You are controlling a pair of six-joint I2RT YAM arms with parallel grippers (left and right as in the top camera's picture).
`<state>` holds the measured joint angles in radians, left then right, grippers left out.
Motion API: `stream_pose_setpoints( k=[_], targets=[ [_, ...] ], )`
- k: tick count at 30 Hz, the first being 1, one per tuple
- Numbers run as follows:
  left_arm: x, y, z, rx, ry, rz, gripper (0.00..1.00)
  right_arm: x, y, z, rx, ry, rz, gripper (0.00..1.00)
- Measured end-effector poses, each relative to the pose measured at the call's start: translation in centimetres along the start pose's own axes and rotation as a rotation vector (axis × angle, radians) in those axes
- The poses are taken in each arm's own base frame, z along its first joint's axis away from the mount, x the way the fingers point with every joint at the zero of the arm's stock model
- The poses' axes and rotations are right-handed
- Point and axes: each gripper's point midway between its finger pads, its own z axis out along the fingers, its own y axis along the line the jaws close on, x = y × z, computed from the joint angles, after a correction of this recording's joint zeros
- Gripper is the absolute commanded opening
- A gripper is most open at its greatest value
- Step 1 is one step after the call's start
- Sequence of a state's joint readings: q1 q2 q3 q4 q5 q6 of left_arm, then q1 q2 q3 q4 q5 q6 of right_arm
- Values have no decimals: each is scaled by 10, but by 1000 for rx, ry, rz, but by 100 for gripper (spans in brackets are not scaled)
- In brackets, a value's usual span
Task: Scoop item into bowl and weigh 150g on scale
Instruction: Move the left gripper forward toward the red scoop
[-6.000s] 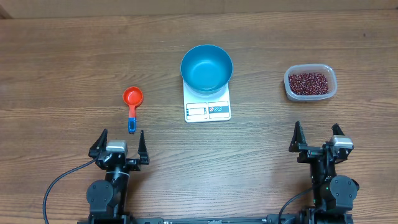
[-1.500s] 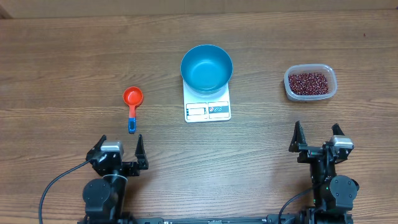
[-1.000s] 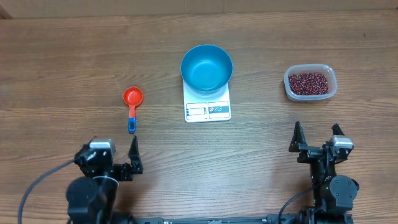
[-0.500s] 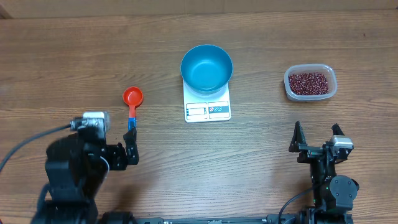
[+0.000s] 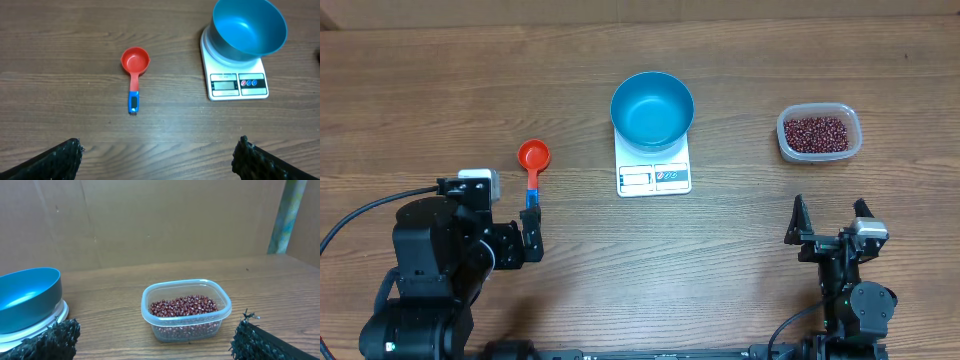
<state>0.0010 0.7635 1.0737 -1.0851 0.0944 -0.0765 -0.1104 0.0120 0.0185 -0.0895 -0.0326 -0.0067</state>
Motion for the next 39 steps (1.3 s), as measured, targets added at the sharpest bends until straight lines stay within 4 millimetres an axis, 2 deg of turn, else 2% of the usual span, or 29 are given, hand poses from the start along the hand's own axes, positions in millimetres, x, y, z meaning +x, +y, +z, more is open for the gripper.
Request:
stream_pose_setpoints(
  k=[23,39],
  targets=[
    [5,1,2,-3,30,-3,100,0,0,0,0,0,0,100],
    [27,8,63,-24,314,-30,100,0,0,0,0,0,0,100]
  ],
)
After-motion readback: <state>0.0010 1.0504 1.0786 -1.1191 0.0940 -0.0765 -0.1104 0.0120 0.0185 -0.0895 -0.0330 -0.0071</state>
